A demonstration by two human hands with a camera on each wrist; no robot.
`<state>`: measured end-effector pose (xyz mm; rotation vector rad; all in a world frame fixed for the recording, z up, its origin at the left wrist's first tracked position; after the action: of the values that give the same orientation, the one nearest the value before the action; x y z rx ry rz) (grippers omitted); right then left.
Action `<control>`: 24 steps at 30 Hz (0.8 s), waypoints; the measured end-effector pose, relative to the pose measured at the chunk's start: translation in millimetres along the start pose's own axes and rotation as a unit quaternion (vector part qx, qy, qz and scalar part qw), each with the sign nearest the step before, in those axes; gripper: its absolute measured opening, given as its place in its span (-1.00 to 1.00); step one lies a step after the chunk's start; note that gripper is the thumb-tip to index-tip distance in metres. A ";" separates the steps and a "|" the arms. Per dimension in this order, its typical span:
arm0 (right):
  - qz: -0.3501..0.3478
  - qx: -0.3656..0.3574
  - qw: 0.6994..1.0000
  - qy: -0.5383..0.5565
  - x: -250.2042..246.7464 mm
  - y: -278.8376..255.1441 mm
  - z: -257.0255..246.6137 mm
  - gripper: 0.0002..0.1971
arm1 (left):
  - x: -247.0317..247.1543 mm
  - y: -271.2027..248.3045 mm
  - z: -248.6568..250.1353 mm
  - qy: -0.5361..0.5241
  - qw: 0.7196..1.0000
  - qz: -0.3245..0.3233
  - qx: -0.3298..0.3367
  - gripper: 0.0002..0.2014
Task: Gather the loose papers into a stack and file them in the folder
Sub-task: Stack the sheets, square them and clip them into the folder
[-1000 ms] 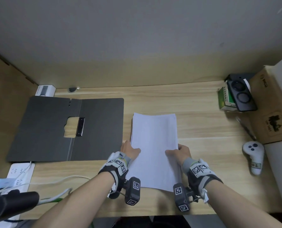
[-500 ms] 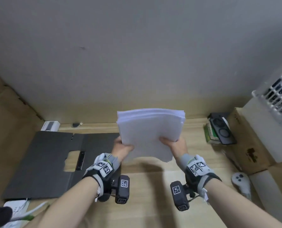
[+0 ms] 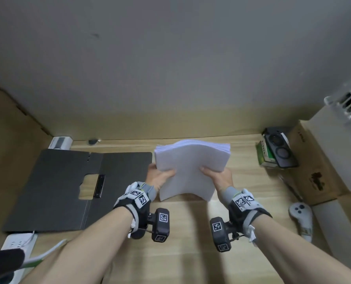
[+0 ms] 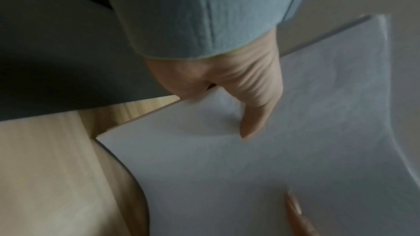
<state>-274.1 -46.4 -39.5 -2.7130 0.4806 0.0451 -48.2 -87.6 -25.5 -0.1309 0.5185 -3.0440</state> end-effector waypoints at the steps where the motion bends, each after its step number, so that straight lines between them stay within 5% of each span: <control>1: 0.004 -0.004 1.000 0.006 -0.2 0.7 -2.6 -0.76 | -0.4 0.5 2.0 0.001 1.000 0.002 0.010 -0.72; 9: -0.029 -0.020 0.999 -0.020 -0.1 5.7 -5.6 -0.74 | -10.2 6.7 1.8 0.053 0.998 -0.042 -0.005 -0.74; 19: -0.044 -0.043 0.998 0.012 0.2 6.7 -48.2 -0.69 | 1.1 2.6 49.1 -0.053 0.997 -0.039 0.029 -0.60; 24: -0.040 -0.040 0.998 -0.012 -0.3 4.1 -40.6 -0.74 | 4.1 1.4 34.2 -0.037 0.999 -0.032 0.021 -0.65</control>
<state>-277.2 -65.1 -3.4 -2.8038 0.3713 0.0756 -49.1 -100.4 6.5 -0.2610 0.4548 -3.0953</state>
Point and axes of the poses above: each hand's wrist, its own y-axis towards the middle knuckle, its own x-axis out of the palm, z = x × y, the point moved 6 cm from there along y, towards the middle knuckle, and after that the axes turned 12 degrees about -y, right-handed, at the moved point
